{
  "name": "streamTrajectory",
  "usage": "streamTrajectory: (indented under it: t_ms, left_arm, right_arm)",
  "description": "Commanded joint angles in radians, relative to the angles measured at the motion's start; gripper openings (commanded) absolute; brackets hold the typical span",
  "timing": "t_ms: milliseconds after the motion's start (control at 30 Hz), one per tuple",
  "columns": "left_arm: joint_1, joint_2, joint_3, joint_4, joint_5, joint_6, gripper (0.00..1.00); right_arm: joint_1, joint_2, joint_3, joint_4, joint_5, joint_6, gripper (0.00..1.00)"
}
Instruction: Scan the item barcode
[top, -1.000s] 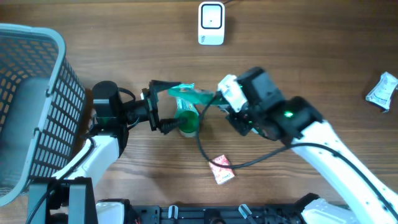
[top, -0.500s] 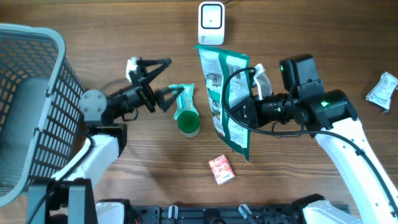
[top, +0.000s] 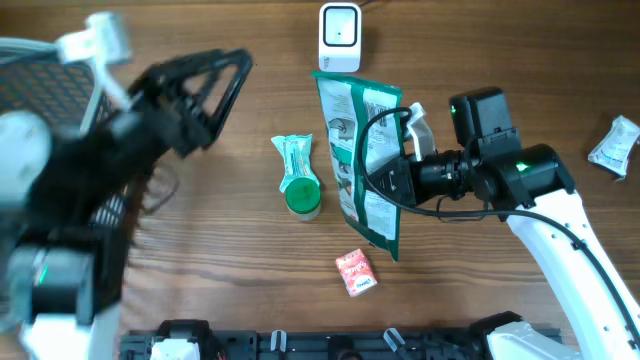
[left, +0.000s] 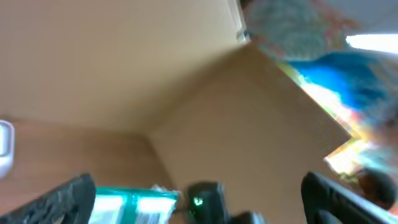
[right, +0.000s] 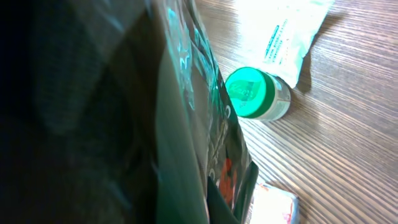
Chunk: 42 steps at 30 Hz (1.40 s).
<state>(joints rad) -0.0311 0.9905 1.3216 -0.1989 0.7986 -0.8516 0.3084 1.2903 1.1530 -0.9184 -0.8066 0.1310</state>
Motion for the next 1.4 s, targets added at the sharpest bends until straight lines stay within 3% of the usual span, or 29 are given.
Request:
streamTrajectory:
  t_ms: [0,167,367,600,667,767,867,967,1067,1200,1367]
  left_arm:
    - [0.002,-0.183,0.126,-0.222,-0.407,0.425,1.0]
    - [0.002,-0.408,0.128,-0.435,-0.668,0.556,0.99]
    - [0.003,-0.514,0.128,-0.724,-0.846,0.555,1.0]
    - [0.003,-0.513,0.121,-0.794,-0.849,0.557,1.0]
    - [0.003,-0.513,0.121,-0.806,-0.85,0.557,1.0]
    - [0.002,-0.513,0.119,-0.822,-0.849,0.557,1.0]
    - [0.002,-0.513,0.119,-0.852,-0.849,0.556,1.0]
    - [0.002,-0.513,0.119,-0.872,-0.849,0.556,1.0]
    - [0.003,-0.513,0.119,-0.908,-0.849,0.556,1.0]
    - [0.002,-0.513,0.119,-1.061,-0.849,0.556,1.0]
    - [0.002,-0.513,0.119,-1.33,-0.849,0.556,1.0]
  right_arm:
    - [-0.002,-0.006,0.005,0.006,0.077,-0.001,0.04]
    - [-0.002,-0.006,0.005,0.07,0.255,0.0,0.04]
    - [-0.002,0.01,0.005,0.275,0.716,-0.001,0.04]
    - [0.077,0.294,0.022,0.629,1.346,-0.114,0.05]
    - [0.095,0.409,0.064,0.749,1.438,-0.189,0.04]
    - [0.097,0.543,0.153,0.889,1.507,-0.27,0.04]
    - [0.097,0.682,0.284,0.92,1.517,-0.327,0.05]
    - [0.104,0.823,0.403,0.954,1.553,-0.449,0.05]
    - [0.128,0.943,0.467,1.096,1.597,-0.616,0.05]
    - [0.138,1.055,0.483,1.276,1.605,-0.748,0.05]
    - [0.136,1.182,0.561,1.33,1.64,-0.772,0.05]
